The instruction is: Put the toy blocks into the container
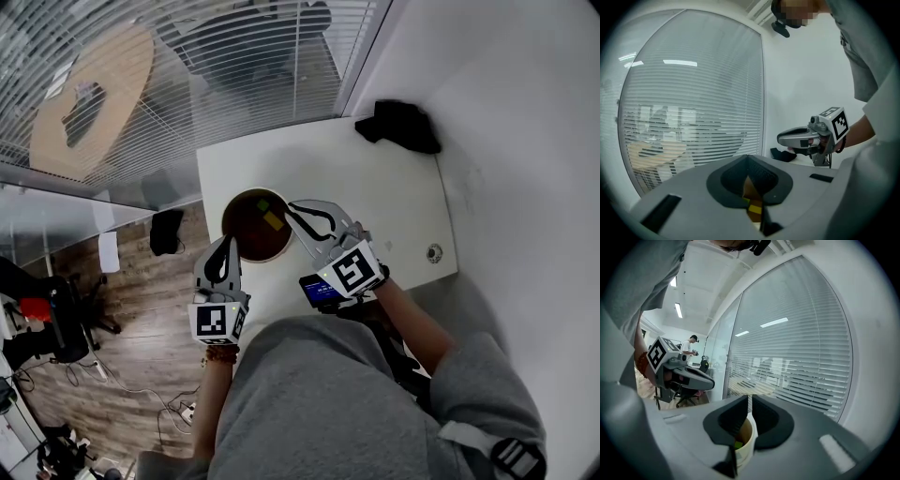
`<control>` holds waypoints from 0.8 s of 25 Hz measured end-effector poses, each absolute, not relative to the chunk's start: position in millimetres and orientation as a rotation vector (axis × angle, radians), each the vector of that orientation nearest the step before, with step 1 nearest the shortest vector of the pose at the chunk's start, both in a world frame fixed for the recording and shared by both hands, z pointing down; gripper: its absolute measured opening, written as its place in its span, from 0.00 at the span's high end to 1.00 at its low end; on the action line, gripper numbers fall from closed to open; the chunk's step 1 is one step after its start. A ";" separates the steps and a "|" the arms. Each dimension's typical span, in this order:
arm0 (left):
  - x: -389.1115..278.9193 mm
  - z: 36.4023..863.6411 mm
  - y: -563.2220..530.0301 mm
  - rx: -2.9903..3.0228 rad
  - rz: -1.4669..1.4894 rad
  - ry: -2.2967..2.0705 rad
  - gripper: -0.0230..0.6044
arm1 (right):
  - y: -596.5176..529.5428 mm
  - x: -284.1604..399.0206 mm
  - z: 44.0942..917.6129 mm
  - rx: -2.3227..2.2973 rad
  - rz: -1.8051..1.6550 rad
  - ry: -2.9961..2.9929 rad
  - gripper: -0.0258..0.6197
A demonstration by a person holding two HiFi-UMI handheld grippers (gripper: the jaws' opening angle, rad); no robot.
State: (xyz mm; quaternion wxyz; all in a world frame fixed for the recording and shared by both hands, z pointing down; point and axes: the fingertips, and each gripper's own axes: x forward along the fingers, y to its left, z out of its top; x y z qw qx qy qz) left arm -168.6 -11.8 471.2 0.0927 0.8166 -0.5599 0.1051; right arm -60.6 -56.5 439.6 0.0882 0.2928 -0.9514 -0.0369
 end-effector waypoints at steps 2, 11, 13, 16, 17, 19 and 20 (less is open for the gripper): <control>-170.7 473.6 -11.0 2.410 0.321 -1.672 0.95 | -55.4 -60.6 440.5 0.877 -0.109 -2.835 0.92; -176.2 476.7 -8.2 2.396 0.292 -1.680 0.95 | -50.9 -61.2 449.0 0.854 -0.127 -2.820 0.94; -177.1 479.5 -6.6 2.388 0.300 -1.676 0.95 | -50.5 -61.5 448.6 0.848 -0.126 -2.817 0.94; -176.5 479.7 -5.5 2.391 0.294 -1.671 0.95 | -49.1 -61.4 449.6 0.841 -0.133 -2.813 0.94; -176.9 480.3 -4.9 2.390 0.291 -1.671 0.95 | -48.5 -61.5 451.3 0.840 -0.136 -2.812 0.94; -178.0 482.2 -3.4 2.384 0.291 -1.671 0.95 | -47.2 -62.2 452.3 0.833 -0.143 -2.808 0.94; -178.1 482.4 -2.9 2.384 0.292 -1.670 0.95 | -46.8 -62.5 451.5 0.827 -0.147 -2.805 0.94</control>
